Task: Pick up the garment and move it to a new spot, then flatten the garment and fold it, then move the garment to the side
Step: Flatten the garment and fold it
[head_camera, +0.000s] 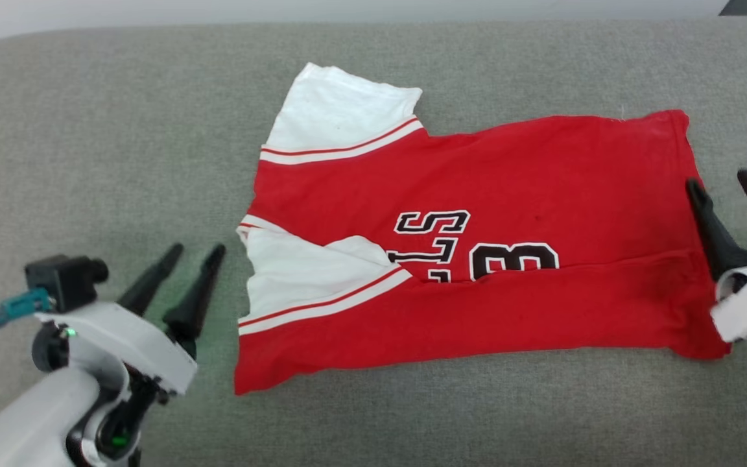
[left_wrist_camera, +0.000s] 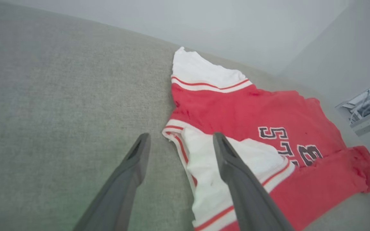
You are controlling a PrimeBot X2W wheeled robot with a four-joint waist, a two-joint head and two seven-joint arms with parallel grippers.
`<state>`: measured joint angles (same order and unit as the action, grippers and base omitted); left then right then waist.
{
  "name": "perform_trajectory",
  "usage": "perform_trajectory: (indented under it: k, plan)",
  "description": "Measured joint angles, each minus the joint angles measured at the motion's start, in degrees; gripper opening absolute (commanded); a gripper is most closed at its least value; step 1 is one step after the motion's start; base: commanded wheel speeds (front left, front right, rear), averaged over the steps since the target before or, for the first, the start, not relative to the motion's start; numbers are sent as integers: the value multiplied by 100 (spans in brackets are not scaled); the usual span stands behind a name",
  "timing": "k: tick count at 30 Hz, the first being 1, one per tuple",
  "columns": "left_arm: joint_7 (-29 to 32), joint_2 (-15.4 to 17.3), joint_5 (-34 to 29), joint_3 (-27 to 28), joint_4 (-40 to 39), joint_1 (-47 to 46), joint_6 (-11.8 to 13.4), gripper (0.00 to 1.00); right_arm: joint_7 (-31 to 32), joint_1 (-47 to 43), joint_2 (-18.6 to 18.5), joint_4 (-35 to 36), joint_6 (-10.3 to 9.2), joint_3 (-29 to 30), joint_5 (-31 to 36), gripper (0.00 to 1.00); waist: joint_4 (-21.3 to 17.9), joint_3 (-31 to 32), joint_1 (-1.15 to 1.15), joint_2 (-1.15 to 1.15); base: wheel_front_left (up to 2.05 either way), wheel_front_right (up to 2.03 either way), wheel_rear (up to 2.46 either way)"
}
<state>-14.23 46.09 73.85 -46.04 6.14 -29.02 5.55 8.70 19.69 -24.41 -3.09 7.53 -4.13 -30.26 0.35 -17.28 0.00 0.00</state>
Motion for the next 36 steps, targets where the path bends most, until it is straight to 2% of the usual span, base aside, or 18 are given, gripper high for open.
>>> perform_trajectory:
  k: [4,7,15,18,24,30,36]
  plan:
    - [-59,-220,-402,275,581,-327,-13,100,-797,218,502,-278,0,-42,252,100,-116,-73,0,0,0,0,0]
    - [-34,-246,-720,320,1089,-865,-7,100,-1080,327,648,-403,0,-219,387,100,-268,-144,0,0,0,0,0]
    - [1018,-315,-956,290,2517,-2782,-511,100,-1445,468,951,-600,0,-402,394,100,-846,-392,0,0,0,0,0]
    - [1617,-402,-910,248,3083,-3390,-768,100,-1510,553,976,-603,0,-456,357,100,-1079,-504,0,0,0,0,0]
    - [3434,-376,-829,-121,4010,-4374,-1133,100,-1529,749,1024,-516,0,-742,245,100,-1519,-762,0,0,0,0,0]
    - [4921,-385,-706,-383,4467,-5122,-1249,100,-1524,918,971,-512,0,-976,151,100,-1878,-1058,0,0,0,0,0]
    - [5598,-299,-749,-568,4756,-5464,-1269,100,-1575,990,967,-510,0,-1129,-2,100,-2169,-1367,0,0,0,0,0]
